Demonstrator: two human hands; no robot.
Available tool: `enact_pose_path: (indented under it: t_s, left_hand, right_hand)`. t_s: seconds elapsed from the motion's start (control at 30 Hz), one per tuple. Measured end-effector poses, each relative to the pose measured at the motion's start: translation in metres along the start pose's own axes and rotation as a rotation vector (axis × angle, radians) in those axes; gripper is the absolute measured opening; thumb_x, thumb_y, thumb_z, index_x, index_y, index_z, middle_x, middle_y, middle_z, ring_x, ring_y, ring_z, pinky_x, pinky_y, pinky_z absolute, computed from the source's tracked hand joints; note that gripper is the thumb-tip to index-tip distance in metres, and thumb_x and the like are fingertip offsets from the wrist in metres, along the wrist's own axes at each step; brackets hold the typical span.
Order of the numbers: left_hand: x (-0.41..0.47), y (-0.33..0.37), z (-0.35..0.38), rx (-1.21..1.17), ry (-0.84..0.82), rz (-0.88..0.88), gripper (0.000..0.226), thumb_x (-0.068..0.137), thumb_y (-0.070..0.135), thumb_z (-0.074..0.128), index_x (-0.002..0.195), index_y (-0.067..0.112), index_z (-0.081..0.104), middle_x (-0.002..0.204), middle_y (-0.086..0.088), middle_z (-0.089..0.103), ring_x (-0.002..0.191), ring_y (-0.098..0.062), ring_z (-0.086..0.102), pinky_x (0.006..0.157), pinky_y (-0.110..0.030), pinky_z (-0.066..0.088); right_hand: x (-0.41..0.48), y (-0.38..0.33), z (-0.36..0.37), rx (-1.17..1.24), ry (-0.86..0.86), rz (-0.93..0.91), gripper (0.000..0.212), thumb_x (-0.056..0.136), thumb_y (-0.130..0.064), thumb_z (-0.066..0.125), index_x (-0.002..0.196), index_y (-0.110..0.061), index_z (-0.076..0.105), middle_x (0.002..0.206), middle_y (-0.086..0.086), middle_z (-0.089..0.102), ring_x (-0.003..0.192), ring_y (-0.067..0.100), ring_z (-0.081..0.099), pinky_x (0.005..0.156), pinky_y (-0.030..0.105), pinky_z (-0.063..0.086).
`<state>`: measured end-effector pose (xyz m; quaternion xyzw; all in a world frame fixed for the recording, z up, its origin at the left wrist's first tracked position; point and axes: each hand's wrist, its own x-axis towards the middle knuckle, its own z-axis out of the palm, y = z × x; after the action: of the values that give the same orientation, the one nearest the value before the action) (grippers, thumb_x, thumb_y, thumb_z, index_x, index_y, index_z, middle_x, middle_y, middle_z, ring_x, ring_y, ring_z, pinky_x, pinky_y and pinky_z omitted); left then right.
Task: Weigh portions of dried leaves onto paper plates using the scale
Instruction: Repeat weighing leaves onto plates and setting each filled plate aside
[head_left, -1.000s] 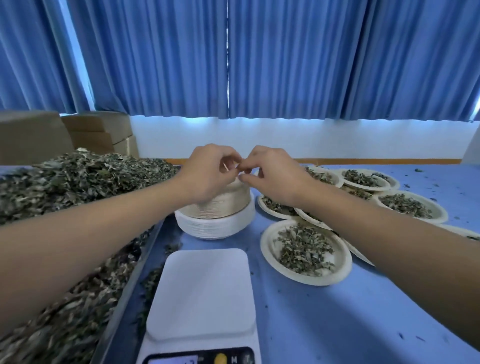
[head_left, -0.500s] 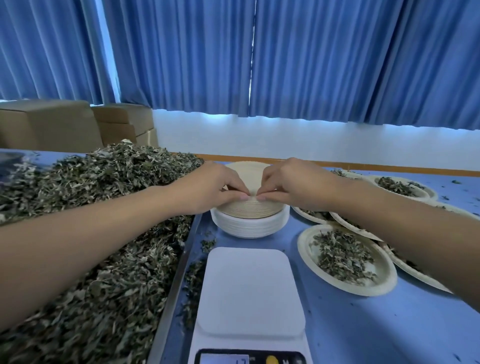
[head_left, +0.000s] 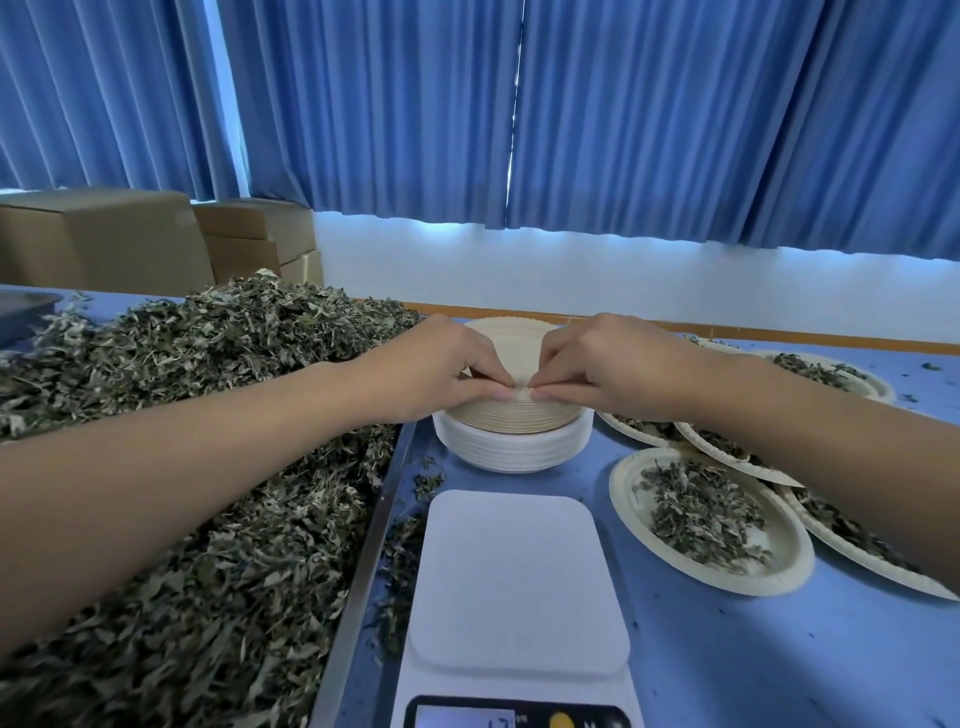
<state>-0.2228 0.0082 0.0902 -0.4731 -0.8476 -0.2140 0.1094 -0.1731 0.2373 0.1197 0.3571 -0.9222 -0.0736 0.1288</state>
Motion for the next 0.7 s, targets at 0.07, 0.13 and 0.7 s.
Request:
enact_pose_path:
  t_s: [0.07,0.13,0.7]
  left_hand:
    - [-0.001,0.001,-0.001,0.001,-0.006,0.001,0.017,0.093,0.03,0.072,0.105,0.022,0.081,0.101,0.011,0.076,0.091,-0.002,0.066,0.087,-0.021,0.047]
    - [-0.001,0.003,-0.002,0.016,-0.01,0.006,0.018,0.094,0.031,0.07,0.106,0.023,0.081,0.1,0.012,0.075,0.089,-0.002,0.065,0.083,-0.021,0.046]
    - [-0.052,0.061,-0.029,0.422,0.334,0.352,0.011,0.095,0.007,0.066,0.101,0.004,0.075,0.086,-0.01,0.071,0.084,-0.033,0.067,0.072,-0.047,0.053]
  right_hand:
    - [-0.002,-0.004,0.001,-0.124,-0.007,-0.031,0.042,0.104,-0.047,0.038,0.108,-0.026,0.074,0.1,-0.007,0.063,0.086,0.02,0.062,0.068,0.037,0.049]
    - [-0.003,-0.007,0.005,-0.265,0.009,-0.06,0.042,0.107,-0.04,0.034,0.106,-0.018,0.07,0.099,-0.001,0.061,0.077,0.026,0.06,0.064,0.038,0.047]
    - [-0.061,-0.06,-0.015,-0.224,0.342,0.097,0.019,0.101,-0.013,0.057,0.114,-0.011,0.071,0.106,0.008,0.066,0.074,0.037,0.064,0.049,0.044,0.051]
